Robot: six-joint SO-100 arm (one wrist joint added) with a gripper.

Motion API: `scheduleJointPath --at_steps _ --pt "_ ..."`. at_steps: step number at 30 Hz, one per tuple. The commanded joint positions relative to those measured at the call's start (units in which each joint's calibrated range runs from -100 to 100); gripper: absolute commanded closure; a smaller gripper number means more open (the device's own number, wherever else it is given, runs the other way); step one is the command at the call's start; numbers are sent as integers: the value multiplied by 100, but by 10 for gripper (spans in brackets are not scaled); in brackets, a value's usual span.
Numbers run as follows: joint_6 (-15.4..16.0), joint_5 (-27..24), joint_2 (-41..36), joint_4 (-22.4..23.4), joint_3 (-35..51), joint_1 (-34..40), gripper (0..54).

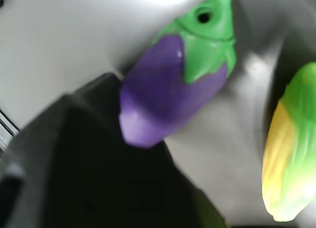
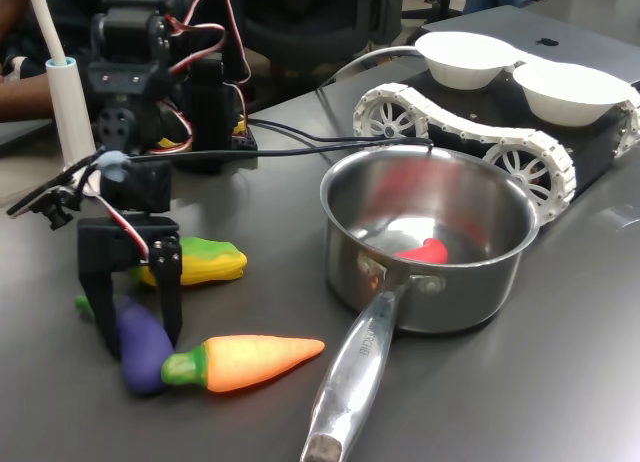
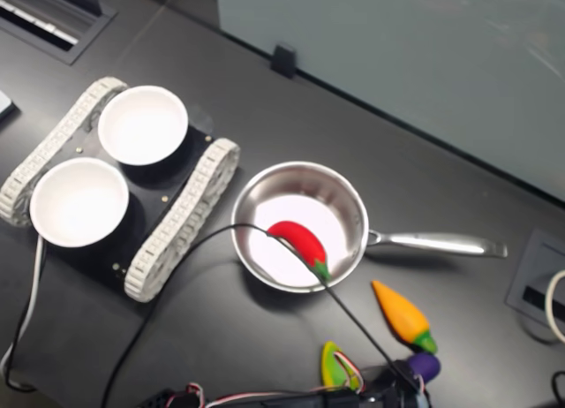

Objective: Pick up the brinjal and place them in the pan

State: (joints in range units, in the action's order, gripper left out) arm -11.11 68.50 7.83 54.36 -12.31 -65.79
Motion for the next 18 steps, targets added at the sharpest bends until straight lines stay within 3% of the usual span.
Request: scheduleJointPath --at_steps 1,8,18 --pt "-233 -49 56 -84 -418 76 425" --pt "-469 -68 -11 -340 -682 248 486" --pt "-553 -381 -289 -817 -1145 443 497"
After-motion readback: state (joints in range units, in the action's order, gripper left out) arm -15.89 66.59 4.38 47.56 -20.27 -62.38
